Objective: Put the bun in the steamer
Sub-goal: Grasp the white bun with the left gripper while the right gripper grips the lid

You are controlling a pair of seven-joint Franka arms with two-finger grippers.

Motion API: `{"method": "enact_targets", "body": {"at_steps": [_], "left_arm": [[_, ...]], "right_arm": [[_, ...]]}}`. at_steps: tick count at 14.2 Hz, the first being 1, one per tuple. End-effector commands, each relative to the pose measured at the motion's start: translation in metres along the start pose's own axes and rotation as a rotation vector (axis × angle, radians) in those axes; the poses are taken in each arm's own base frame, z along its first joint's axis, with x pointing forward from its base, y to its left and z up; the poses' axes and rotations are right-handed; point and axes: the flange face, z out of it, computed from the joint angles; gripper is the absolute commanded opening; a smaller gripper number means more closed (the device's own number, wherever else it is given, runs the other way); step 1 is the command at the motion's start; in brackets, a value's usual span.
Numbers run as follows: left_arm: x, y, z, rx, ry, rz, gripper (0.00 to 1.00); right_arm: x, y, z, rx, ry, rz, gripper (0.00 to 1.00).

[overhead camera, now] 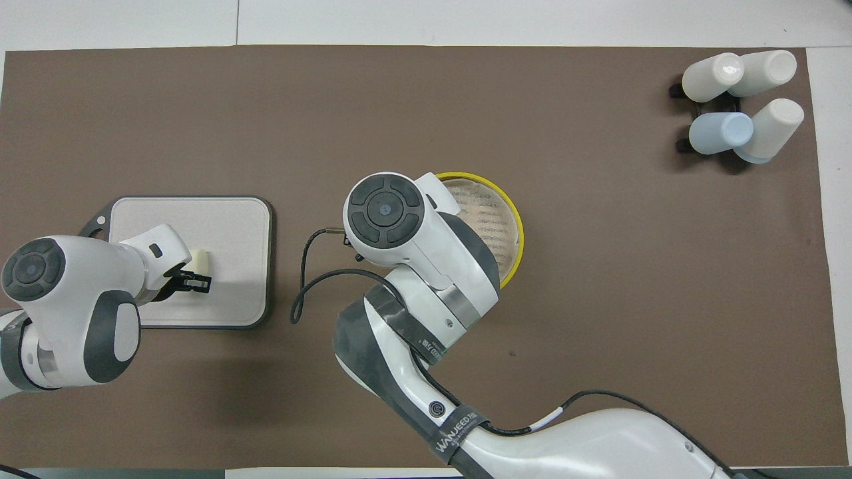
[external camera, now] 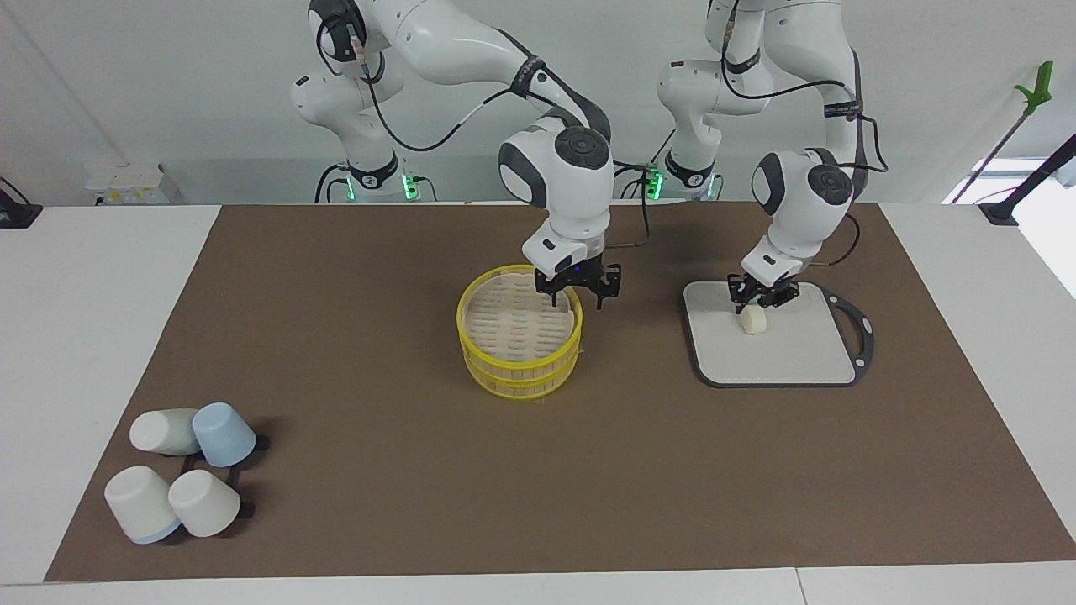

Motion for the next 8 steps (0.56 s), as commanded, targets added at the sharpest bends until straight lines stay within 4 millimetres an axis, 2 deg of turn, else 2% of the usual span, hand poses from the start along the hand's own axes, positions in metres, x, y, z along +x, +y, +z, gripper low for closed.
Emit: {"method": "enact_targets", "body": {"at_steps": [1,2,3,5,8], "left_arm": [[0.016,-0.006,-0.019,0.007,-0.021,0.002,0.31],[0.021,-0.004,-0.027,0.005,-0.029,0.004,0.31],[0.027,-0.003,-0.039,0.000,-0.039,0.003,0.31],[0.041,-0.005,-0.070,-0.010,-0.071,0.000,0.31],[0.055,-0.002,-0.118,-0.019,-0.099,-0.046,0.31]], "right_arm": [[-0.002,0.004,0.003,-0.012,0.030,-0.005,0.54],[-0.002,0.004,0.004,-0.009,0.035,-0.008,0.50],[-0.003,0.005,0.004,-0.021,0.030,-0.014,0.01],[-0.002,0.007,-0.004,-0.085,0.058,-0.100,0.00],[0.003,0.001,-0.022,-0.075,0.076,-0.118,0.00]]}}
